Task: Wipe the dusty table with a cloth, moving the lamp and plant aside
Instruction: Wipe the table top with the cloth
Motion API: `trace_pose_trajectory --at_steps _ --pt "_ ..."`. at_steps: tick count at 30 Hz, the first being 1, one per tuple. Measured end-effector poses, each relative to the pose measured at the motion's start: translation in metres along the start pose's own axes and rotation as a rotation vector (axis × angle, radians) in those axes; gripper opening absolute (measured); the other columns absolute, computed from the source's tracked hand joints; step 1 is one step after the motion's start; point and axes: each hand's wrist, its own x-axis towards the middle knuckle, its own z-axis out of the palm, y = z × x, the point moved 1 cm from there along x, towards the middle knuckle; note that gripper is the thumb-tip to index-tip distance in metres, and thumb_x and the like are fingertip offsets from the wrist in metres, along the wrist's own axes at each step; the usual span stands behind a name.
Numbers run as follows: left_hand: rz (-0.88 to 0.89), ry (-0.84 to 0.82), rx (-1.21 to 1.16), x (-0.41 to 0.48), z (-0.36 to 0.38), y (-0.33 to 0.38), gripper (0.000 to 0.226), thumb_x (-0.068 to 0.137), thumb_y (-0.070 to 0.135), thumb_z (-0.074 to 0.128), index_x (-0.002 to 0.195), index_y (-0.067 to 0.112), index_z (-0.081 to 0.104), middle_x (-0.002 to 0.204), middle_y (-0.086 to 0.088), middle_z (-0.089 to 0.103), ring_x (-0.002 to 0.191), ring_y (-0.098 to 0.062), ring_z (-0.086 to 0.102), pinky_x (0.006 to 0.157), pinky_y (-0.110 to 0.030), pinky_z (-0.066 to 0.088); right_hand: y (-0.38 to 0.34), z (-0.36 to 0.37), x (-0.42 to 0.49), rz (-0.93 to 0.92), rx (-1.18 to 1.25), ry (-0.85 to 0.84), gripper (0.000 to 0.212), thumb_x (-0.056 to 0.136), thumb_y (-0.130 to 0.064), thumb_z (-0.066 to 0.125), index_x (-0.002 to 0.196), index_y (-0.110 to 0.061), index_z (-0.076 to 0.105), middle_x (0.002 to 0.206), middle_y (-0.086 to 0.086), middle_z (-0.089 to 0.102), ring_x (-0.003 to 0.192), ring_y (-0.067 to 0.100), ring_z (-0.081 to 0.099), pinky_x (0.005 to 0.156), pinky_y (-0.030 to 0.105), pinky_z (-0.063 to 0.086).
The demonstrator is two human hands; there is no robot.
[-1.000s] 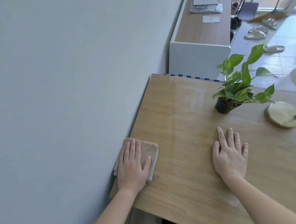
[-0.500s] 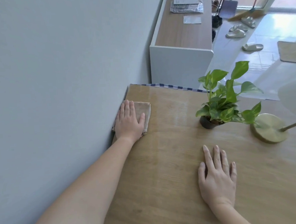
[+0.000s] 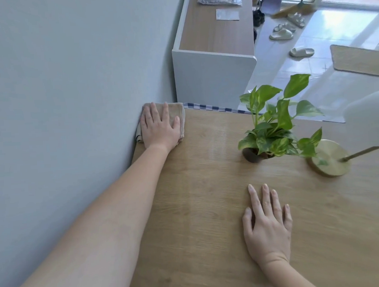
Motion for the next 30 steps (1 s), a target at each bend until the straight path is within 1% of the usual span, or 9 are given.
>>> trace_pose_trajectory --at_steps 2,5,9,11,18,21,24,27,30 --pt "0.066 -0.017 0.015 -0.015 0.001 0.002 0.070 0.108 0.063 0.013 0.171 0.036 -0.001 0.180 -0.009 -0.008 0.166 -0.030 -0.009 0.133 -0.050 -0.008 -0.001 -0.001 0.000 0.006 0.005 0.002 0.064 0.101 -0.047 0.034 0.165 -0.041 0.032 0.173 -0.003 0.028 0.161 0.019 0.022 0.130 0.052 0.015" --pt "0.187 -0.012 0.032 -0.048 0.010 0.009 0.069 0.106 0.067 0.006 0.169 0.042 -0.007 0.179 -0.004 -0.012 0.166 -0.028 -0.012 0.133 -0.052 -0.005 -0.003 -0.004 -0.002 0.008 0.006 -0.005 0.063 0.102 -0.048 0.032 0.165 -0.042 0.031 0.173 -0.004 0.027 0.161 0.019 0.021 0.130 0.050 0.013" --pt "0.276 -0.015 -0.020 -0.094 0.021 0.012 0.063 0.106 0.070 0.007 0.166 0.054 -0.005 0.180 0.002 -0.010 0.166 -0.027 -0.010 0.133 -0.053 -0.006 -0.006 -0.008 -0.002 0.019 0.009 -0.018 0.063 0.102 -0.050 0.028 0.165 -0.045 0.028 0.174 -0.005 0.025 0.162 0.018 0.018 0.131 0.048 0.010" --pt "0.315 -0.012 -0.034 -0.119 0.026 0.009 0.060 0.107 0.070 0.009 0.165 0.057 -0.003 0.180 0.005 -0.009 0.166 -0.026 -0.011 0.133 -0.053 -0.006 -0.006 -0.009 -0.001 0.019 0.010 -0.027 0.063 0.103 -0.051 0.026 0.165 -0.046 0.026 0.175 -0.006 0.023 0.163 0.017 0.016 0.132 0.048 0.008" --pt "0.312 -0.014 -0.060 -0.198 0.039 -0.007 0.060 0.108 0.069 0.014 0.165 0.057 0.002 0.180 0.004 -0.006 0.166 -0.026 -0.014 0.133 -0.053 -0.007 -0.009 -0.014 -0.005 0.025 0.041 -0.047 0.061 0.104 -0.051 0.025 0.165 -0.046 0.024 0.176 -0.006 0.020 0.163 0.017 0.012 0.132 0.048 0.006" --pt "0.313 -0.003 -0.054 -0.233 0.046 -0.014 0.060 0.108 0.069 0.017 0.166 0.057 0.005 0.181 0.003 -0.003 0.166 -0.026 -0.010 0.133 -0.053 -0.005 -0.009 -0.017 -0.008 0.023 0.049 -0.056 0.059 0.108 -0.048 0.030 0.166 -0.047 0.021 0.176 -0.006 0.017 0.164 0.016 0.009 0.132 0.048 0.004" --pt "0.320 -0.001 -0.045 -0.269 0.052 -0.023 0.060 0.109 0.068 0.019 0.166 0.056 0.006 0.181 0.003 -0.003 0.166 -0.026 -0.010 0.133 -0.053 -0.003 -0.008 -0.018 -0.010 0.024 0.060 -0.068 0.059 0.108 -0.049 0.029 0.166 -0.047 0.019 0.177 -0.007 0.015 0.164 0.015 0.006 0.132 0.047 0.001" --pt "0.331 -0.006 -0.043 -0.307 0.057 -0.033 0.060 0.110 0.068 0.020 0.166 0.056 0.004 0.180 0.004 -0.005 0.166 -0.025 -0.012 0.133 -0.053 -0.002 -0.007 -0.018 -0.011 0.019 0.069 -0.078 0.059 0.108 -0.049 0.026 0.167 -0.047 0.017 0.177 -0.007 0.013 0.164 0.015 0.005 0.132 0.047 0.000" --pt "0.337 -0.024 -0.040 -0.347 0.060 -0.046 0.060 0.110 0.068 0.019 0.165 0.058 -0.001 0.180 0.005 -0.008 0.165 -0.023 -0.016 0.134 -0.053 -0.001 -0.006 -0.020 -0.013 0.011 0.070 -0.096 0.059 0.109 -0.050 0.023 0.167 -0.047 0.014 0.177 -0.007 0.010 0.164 0.015 0.002 0.132 0.047 -0.002"
